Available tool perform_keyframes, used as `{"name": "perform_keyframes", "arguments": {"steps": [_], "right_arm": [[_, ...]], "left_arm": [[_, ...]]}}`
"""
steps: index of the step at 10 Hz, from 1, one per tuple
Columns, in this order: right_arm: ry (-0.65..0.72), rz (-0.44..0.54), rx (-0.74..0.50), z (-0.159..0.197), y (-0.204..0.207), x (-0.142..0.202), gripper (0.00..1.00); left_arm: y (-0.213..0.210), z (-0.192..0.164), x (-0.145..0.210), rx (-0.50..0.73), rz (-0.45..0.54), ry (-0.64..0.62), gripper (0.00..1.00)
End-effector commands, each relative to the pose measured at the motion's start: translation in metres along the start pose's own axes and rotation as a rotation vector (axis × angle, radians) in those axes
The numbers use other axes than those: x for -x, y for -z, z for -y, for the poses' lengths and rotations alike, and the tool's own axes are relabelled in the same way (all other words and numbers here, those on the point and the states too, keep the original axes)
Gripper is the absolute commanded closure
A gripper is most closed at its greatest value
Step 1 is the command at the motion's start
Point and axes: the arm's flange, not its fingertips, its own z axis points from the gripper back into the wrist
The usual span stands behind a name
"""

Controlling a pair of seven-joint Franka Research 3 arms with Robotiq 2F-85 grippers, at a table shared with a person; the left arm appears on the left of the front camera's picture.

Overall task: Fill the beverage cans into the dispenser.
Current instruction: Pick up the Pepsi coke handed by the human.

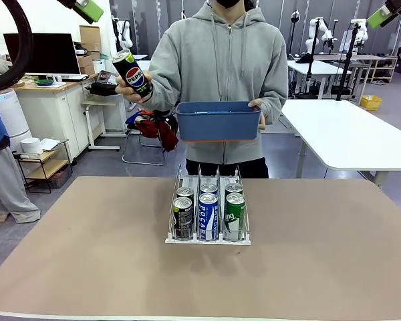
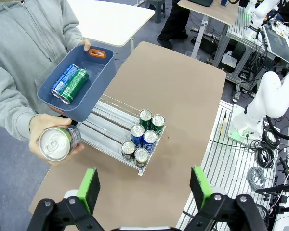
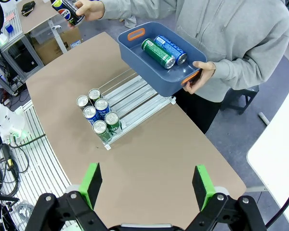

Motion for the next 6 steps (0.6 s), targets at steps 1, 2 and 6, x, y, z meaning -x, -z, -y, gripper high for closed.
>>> {"name": "perform_keyframes", "arguments": {"steps": [1, 2, 6], "right_arm": [[0.004, 0.0, -0.001, -0.0007, -0.0004, 0.0006, 0.0], [0.004, 0.0, -0.001, -0.0007, -0.0004, 0.0006, 0.0], [0.004, 0.0, -0.001, -0.0007, -0.0004, 0.0006, 0.0]], "left_arm": [[0.0001, 0.0003, 0.0006, -0.005, 0.004, -0.006, 0.0], [0.0001, 0.0003, 0.0006, -0.005, 0.004, -0.006, 0.0], [0.0001, 0.0003, 0.0006, -0.005, 0.004, -0.006, 0.0]]}}
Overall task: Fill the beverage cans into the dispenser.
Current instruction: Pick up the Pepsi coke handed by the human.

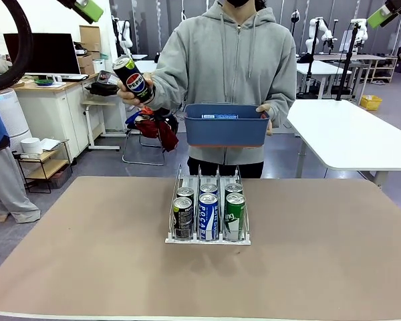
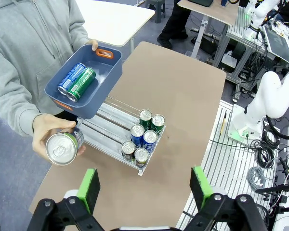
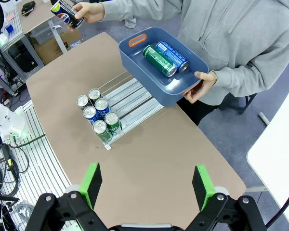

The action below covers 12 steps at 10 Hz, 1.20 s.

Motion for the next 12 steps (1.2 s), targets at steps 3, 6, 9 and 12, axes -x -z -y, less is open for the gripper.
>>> {"name": "perform_keyframes", "arguments": {"steps": [3, 6, 9, 12], "right_arm": [[0.004, 0.0, -0.001, -0.001, 0.0, 0.001, 0.0], [0.004, 0.0, -0.001, -0.001, 0.0, 0.001, 0.0], [0.004, 0.0, -0.001, -0.001, 0.0, 0.001, 0.0], [0.004, 0.0, -0.001, -0.001, 0.0, 0.001, 0.0]], "left_arm": [[0.0, 0.0, 0.001, -0.005, 0.004, -0.006, 0.0], [0.008, -0.008, -0.001, -0.053, -0.101, -0.049, 0.0], [0.02, -0.024, -0.001, -0.186, -0.14, -0.039, 0.0], [0.048, -0.049, 0.009, -0.241, -0.174, -0.012, 0.0]]}}
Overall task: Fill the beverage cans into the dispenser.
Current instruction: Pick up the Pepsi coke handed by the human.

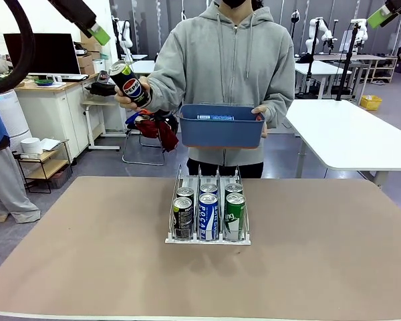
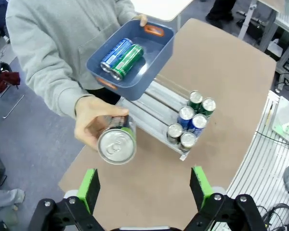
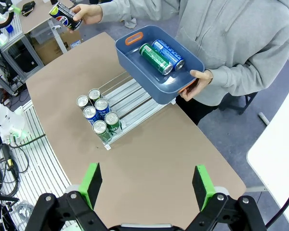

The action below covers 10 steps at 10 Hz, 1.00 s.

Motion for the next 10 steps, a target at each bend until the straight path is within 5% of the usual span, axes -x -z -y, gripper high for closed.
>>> {"name": "perform_keyframes", "arguments": {"steps": [1, 10], "right_arm": [[0.004, -0.001, -0.002, -0.001, 0.0, 0.001, 0.0], [0.004, -0.001, -0.002, -0.001, 0.0, 0.001, 0.0]], "left_arm": [[0.022, -0.006, 0.006, -0.018, -0.026, 0.024, 0.0], [0.042, -0.02, 0.005, -0.036, -0.006, 0.047, 0.0]]}}
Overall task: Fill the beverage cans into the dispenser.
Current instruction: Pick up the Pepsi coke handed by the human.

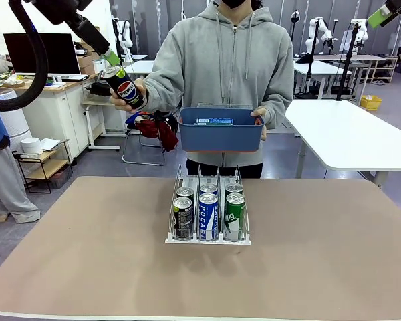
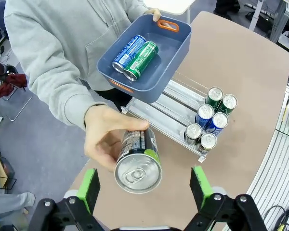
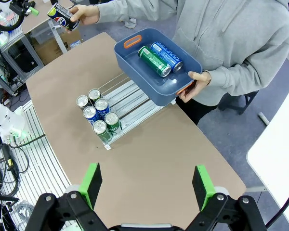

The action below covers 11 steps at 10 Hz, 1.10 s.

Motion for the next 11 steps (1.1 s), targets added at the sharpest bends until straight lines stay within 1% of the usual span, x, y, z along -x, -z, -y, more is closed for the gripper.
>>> {"name": "perform_keyframes", "arguments": {"steps": [1, 7, 9, 11], "right_arm": [[0.005, -0.001, -0.002, -0.001, 0.0, 0.001, 0.0], [0.005, -0.001, -0.002, -0.001, 0.0, 0.001, 0.0], [0.005, -0.001, -0.002, -0.001, 0.0, 0.001, 0.0], [0.005, -0.001, -0.002, -0.001, 0.0, 0.001, 0.0]], "left_arm": [[0.012, -0.004, -0.001, -0.02, -0.023, -0.008, 0.0], [0.032, -0.017, 0.005, -0.022, -0.031, -0.035, 0.0], [0.036, -0.009, 0.011, -0.04, -0.044, -0.067, 0.0], [0.039, -0.01, 0.017, -0.047, -0.061, -0.072, 0.0]]}}
